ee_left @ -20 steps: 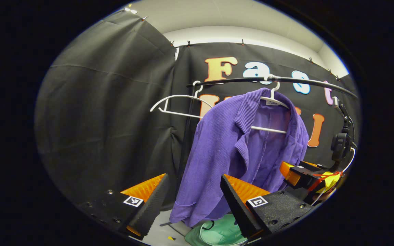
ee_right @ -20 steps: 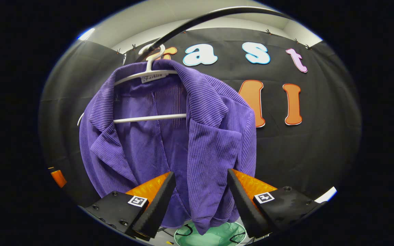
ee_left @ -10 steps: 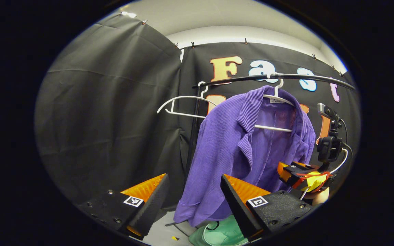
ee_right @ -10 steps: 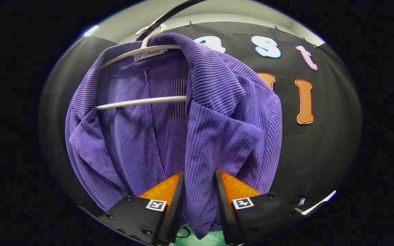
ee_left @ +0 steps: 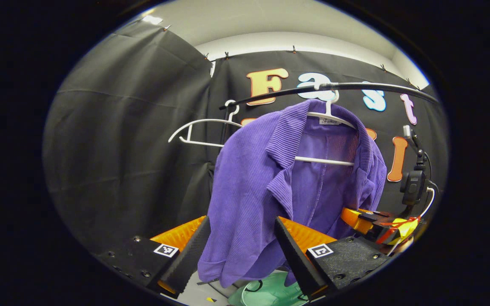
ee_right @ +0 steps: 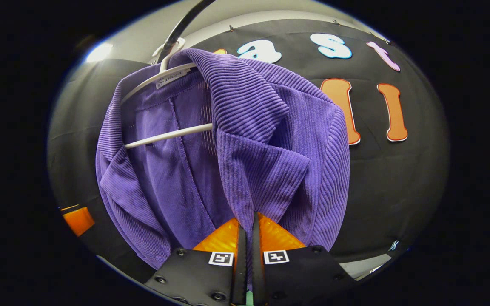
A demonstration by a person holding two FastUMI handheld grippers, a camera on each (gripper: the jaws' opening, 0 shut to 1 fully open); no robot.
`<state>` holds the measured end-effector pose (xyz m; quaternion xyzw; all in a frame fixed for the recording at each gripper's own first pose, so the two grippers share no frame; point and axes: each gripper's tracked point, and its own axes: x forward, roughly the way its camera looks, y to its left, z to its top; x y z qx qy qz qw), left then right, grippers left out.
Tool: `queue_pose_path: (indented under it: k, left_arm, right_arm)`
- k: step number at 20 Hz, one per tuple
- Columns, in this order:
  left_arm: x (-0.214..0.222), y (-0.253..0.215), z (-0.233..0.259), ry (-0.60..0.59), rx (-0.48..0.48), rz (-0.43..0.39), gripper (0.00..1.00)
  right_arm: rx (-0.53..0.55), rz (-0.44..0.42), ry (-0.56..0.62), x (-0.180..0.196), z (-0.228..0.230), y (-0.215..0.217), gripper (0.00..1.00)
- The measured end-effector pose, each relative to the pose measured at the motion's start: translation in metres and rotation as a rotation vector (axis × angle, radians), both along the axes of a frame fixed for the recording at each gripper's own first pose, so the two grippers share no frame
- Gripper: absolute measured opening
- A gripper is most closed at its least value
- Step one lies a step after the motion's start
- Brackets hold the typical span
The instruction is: Grasp the clothes on the hanger with both hands and then place them into the laundry hamper below.
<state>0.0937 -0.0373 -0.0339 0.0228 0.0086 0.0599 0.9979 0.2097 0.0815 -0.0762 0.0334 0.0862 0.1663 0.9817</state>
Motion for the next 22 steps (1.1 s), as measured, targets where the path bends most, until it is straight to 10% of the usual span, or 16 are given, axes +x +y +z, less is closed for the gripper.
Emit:
queue_pose_path:
  k: [20, 22]
  left_arm:
    - [0.089, -0.042, -0.012, 0.050, -0.090, -0.082, 0.95]
    - [0.093, -0.036, -0.009, 0.041, -0.080, -0.066, 0.71]
  right_arm:
    - [0.040, 0.086, 0.044, -0.022, 0.010, -0.018, 0.13]
    - [0.052, 0.091, 0.048, -0.022, 0.011, -0.018, 0.13]
